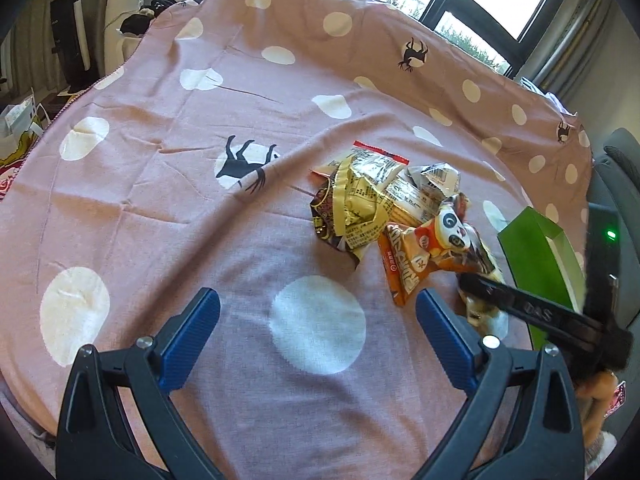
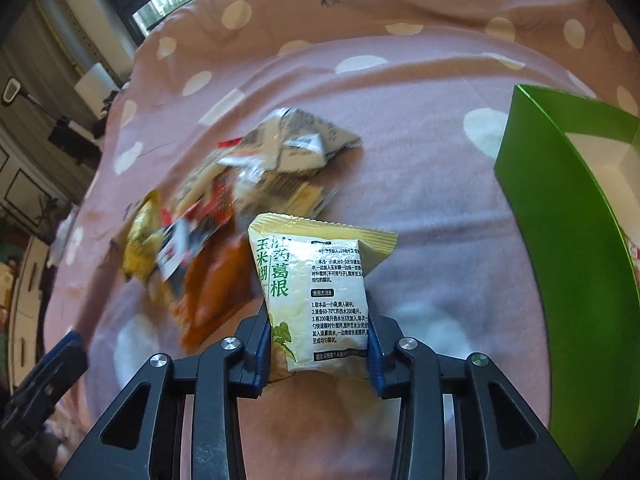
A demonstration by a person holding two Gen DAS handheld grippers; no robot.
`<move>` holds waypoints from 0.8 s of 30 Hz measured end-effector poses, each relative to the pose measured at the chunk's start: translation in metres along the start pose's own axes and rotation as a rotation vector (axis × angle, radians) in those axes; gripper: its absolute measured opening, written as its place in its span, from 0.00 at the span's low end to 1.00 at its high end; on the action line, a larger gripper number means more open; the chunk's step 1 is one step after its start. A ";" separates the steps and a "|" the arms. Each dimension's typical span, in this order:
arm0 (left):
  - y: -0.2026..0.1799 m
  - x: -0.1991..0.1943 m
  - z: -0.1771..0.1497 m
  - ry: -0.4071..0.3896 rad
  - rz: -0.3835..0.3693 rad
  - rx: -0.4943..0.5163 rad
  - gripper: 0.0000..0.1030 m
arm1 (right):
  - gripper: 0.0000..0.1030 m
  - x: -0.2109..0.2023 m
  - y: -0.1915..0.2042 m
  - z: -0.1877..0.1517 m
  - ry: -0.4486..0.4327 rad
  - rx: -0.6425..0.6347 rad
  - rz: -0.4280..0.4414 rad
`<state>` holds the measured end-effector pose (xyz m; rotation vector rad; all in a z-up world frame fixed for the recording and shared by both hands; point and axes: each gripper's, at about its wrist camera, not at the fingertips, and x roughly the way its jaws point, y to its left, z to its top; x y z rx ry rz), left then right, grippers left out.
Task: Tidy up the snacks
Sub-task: 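Carry the pale green-printed packet over the green box with the right gripper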
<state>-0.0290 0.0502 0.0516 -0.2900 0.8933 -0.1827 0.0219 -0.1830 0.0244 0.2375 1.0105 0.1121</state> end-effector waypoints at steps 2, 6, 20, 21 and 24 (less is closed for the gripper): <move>0.000 0.000 0.000 -0.001 0.010 0.003 0.95 | 0.38 -0.012 0.011 -0.010 0.015 -0.017 0.024; 0.001 0.001 0.000 -0.002 0.026 -0.006 0.95 | 0.38 -0.017 0.030 -0.028 0.108 -0.072 0.090; -0.027 0.005 -0.013 0.082 -0.128 0.042 0.79 | 0.64 -0.054 0.014 -0.027 0.031 0.045 0.272; -0.032 0.008 -0.015 0.097 -0.148 0.048 0.77 | 0.64 -0.051 0.012 -0.025 0.041 0.056 0.291; -0.043 0.014 -0.022 0.133 -0.197 0.066 0.74 | 0.64 -0.037 0.012 -0.023 0.083 0.085 0.325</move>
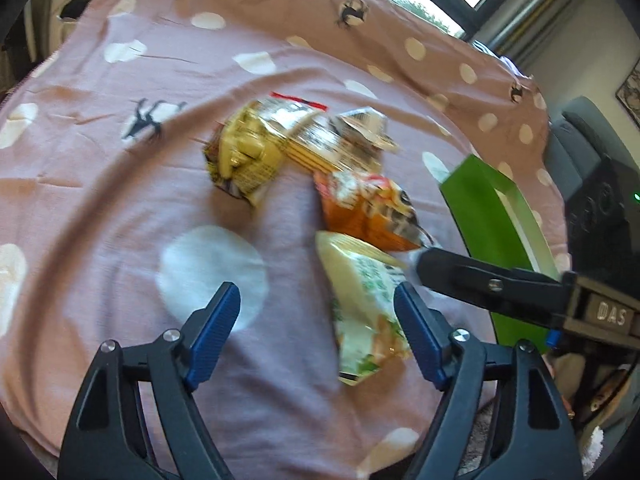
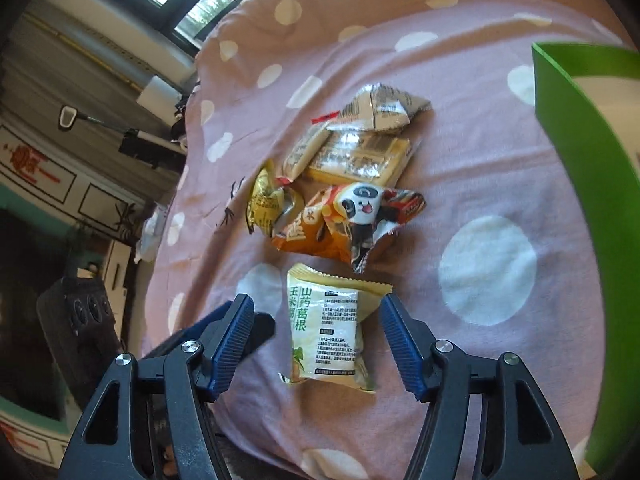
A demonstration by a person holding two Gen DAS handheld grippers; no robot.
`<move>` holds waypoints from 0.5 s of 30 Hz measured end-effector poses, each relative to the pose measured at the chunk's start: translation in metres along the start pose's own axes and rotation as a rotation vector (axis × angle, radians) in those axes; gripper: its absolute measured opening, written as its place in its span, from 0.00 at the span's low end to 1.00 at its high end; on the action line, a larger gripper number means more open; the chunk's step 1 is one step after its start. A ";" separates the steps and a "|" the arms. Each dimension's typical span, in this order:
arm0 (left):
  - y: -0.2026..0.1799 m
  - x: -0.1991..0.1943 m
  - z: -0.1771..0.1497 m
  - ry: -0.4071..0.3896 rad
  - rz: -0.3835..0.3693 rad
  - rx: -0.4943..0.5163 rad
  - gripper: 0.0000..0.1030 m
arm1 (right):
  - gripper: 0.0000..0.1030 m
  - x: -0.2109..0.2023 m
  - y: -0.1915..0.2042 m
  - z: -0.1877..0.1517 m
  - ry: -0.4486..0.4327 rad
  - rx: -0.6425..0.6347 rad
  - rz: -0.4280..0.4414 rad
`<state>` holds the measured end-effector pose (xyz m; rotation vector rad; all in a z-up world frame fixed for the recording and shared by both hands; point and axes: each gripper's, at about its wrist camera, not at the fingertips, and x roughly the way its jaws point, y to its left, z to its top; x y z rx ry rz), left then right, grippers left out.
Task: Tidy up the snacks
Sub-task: 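Carry the pale green-printed packet over the green box with the right gripper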
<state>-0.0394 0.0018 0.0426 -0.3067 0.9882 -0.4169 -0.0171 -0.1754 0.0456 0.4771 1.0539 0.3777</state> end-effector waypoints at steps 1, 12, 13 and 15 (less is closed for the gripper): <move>-0.004 0.002 -0.001 0.007 -0.012 0.007 0.72 | 0.64 0.005 -0.001 0.000 0.014 0.007 0.001; -0.034 0.023 -0.011 0.054 -0.064 0.092 0.43 | 0.47 0.038 -0.001 -0.008 0.123 0.007 0.028; -0.036 0.021 -0.010 0.043 -0.063 0.103 0.43 | 0.46 0.037 0.000 -0.008 0.118 -0.001 0.022; -0.040 0.017 -0.009 0.024 -0.053 0.114 0.43 | 0.45 0.032 0.005 -0.009 0.106 -0.020 0.027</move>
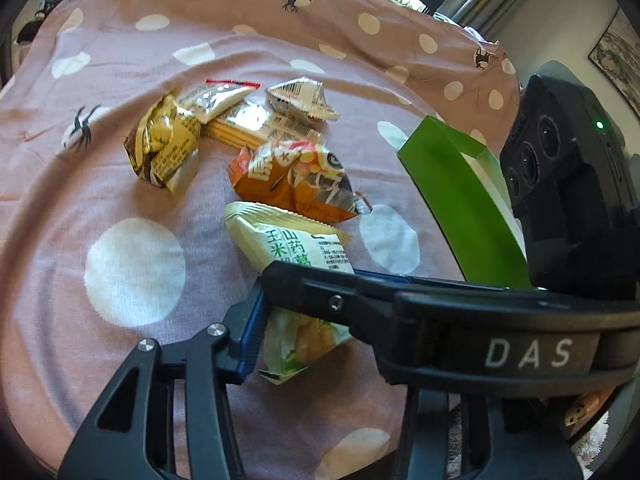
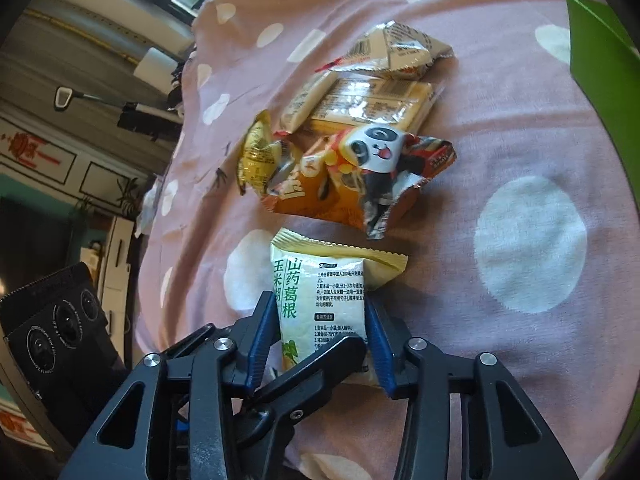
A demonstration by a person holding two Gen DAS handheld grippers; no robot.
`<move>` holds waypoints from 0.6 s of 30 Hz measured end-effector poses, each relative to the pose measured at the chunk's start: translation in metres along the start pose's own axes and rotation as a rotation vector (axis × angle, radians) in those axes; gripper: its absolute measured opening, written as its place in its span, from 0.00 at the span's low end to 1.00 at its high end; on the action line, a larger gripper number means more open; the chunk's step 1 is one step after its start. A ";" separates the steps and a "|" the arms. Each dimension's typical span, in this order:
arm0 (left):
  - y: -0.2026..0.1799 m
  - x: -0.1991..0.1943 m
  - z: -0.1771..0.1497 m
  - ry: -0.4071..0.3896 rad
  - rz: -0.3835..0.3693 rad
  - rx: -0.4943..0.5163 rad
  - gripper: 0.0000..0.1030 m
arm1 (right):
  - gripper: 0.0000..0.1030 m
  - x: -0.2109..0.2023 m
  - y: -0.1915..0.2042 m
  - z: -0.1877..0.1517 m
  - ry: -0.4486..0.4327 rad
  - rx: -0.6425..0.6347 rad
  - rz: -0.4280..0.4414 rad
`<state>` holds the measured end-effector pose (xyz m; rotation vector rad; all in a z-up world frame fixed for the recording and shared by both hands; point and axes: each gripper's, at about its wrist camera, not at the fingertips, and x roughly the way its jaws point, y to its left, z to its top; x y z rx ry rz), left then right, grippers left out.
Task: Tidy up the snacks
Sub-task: 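Carry the pale green-printed packet over the green box with the right gripper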
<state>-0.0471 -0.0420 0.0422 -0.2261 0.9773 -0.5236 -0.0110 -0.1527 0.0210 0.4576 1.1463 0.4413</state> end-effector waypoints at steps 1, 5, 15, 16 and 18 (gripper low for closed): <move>-0.003 -0.003 0.001 -0.011 0.002 0.010 0.43 | 0.45 -0.003 0.003 -0.001 -0.010 -0.013 0.003; -0.018 -0.016 0.007 -0.061 0.009 0.049 0.43 | 0.45 -0.021 0.008 0.000 -0.062 -0.035 0.012; -0.085 -0.034 0.030 -0.180 -0.019 0.218 0.42 | 0.45 -0.099 0.005 -0.001 -0.277 -0.063 -0.011; -0.093 -0.034 0.032 -0.191 -0.026 0.237 0.41 | 0.45 -0.107 0.003 -0.001 -0.299 -0.061 -0.016; -0.111 -0.034 0.034 -0.214 -0.047 0.275 0.41 | 0.45 -0.126 -0.003 -0.002 -0.352 -0.055 -0.030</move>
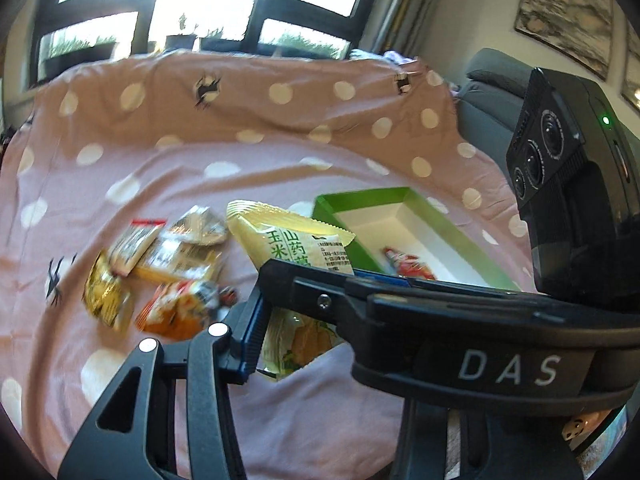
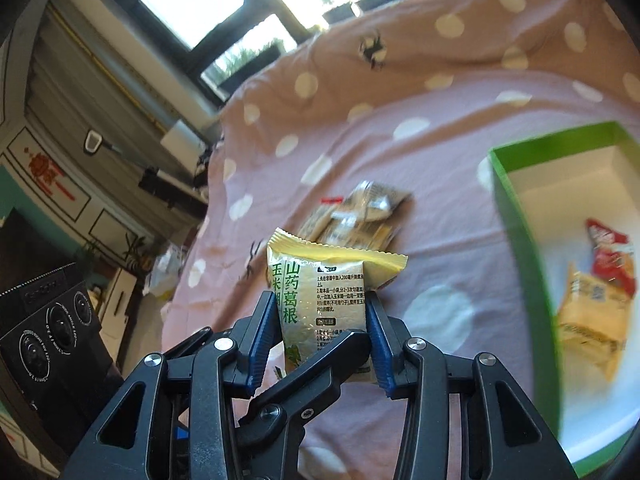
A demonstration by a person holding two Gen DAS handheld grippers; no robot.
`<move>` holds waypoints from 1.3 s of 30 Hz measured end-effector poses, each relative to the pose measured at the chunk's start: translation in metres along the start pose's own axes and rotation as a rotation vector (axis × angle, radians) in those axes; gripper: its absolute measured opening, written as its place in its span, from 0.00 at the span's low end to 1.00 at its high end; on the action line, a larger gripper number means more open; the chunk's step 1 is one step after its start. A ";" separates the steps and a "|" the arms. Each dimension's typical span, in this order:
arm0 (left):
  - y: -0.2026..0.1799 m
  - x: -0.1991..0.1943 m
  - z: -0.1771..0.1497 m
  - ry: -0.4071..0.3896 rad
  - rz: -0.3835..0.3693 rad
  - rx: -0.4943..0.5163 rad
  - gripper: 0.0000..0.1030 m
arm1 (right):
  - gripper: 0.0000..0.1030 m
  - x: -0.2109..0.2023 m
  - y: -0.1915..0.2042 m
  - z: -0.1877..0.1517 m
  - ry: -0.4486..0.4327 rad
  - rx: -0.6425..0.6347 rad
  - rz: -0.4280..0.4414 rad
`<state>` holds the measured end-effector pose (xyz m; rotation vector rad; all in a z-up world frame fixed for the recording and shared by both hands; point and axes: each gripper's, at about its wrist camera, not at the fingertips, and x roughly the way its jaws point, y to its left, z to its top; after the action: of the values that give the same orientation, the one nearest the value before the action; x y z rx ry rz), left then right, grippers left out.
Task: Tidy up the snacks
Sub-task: 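Carry the pale green-printed packet over the green box with the right gripper, then open the right gripper to drop the packet into the box and withdraw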
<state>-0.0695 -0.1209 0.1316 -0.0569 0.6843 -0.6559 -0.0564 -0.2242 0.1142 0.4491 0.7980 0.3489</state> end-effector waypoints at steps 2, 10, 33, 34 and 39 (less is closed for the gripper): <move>-0.015 0.005 0.007 -0.018 -0.025 0.028 0.41 | 0.45 -0.017 -0.009 0.004 -0.054 0.010 -0.020; -0.070 0.042 0.025 -0.025 -0.134 0.132 0.41 | 0.45 -0.068 -0.056 0.012 -0.203 0.095 -0.085; -0.145 0.158 0.019 0.219 -0.291 0.211 0.34 | 0.37 -0.095 -0.195 0.000 -0.256 0.462 -0.299; -0.146 0.158 0.018 0.225 -0.283 0.214 0.34 | 0.36 -0.094 -0.197 -0.001 -0.255 0.467 -0.294; -0.144 0.158 0.015 0.247 -0.273 0.199 0.34 | 0.35 -0.091 -0.199 0.000 -0.245 0.478 -0.304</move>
<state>-0.0463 -0.3303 0.0906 0.1184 0.8538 -1.0016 -0.0899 -0.4354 0.0677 0.7890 0.6932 -0.1858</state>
